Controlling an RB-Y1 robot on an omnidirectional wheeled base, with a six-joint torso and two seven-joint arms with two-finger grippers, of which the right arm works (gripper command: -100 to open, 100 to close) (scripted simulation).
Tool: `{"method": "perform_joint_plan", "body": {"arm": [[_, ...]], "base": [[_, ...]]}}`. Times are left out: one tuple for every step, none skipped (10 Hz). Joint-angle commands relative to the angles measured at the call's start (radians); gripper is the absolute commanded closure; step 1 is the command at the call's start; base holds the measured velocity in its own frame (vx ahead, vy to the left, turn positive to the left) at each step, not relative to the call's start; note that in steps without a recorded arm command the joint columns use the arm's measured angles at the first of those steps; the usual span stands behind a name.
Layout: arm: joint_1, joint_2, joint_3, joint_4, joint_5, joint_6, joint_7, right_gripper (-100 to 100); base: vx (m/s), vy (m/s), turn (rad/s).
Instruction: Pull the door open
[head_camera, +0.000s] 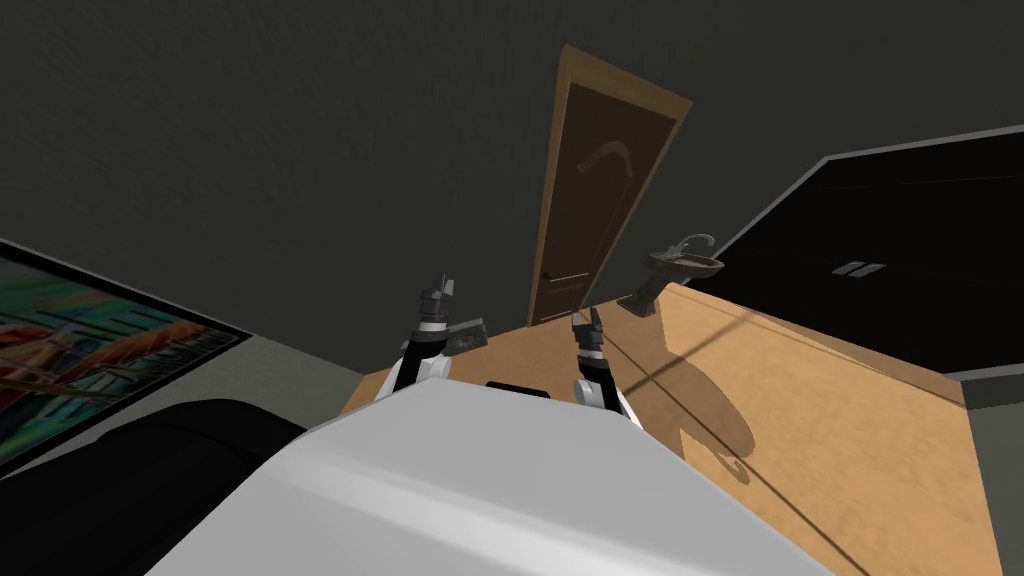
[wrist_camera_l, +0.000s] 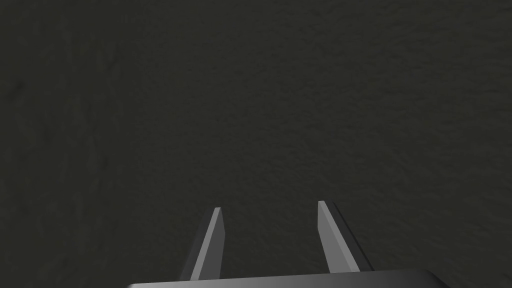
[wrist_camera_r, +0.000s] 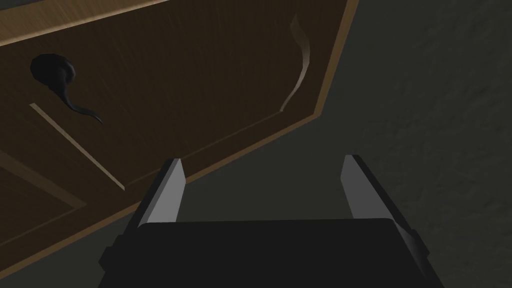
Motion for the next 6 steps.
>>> {"method": "perform_joint_plan", "body": {"arm": [[-0.017,-0.016,0.004,0.043,-0.005,-0.007,-0.004,-100],[-0.027,-0.024,0.008,0.068,-0.007,-0.01,-0.005,-100],[-0.038,-0.032,0.012,0.092,-0.009,-0.012,-0.005,-100],[-0.049,-0.04,0.016,0.117,-0.011,-0.014,-0.006,-100],[-0.059,-0.048,0.019,0.142,-0.013,-0.017,-0.007,-100],[-0.07,-0.056,0.023,0.166,-0.015,-0.019,-0.007,-100]], "base": [[0.101,-0.04,0.078],[0.101,-0.053,0.073],[0.092,-0.053,0.1],[0.087,-0.054,0.12],[0.097,-0.054,0.098],[0.081,-0.049,0.087]]}}
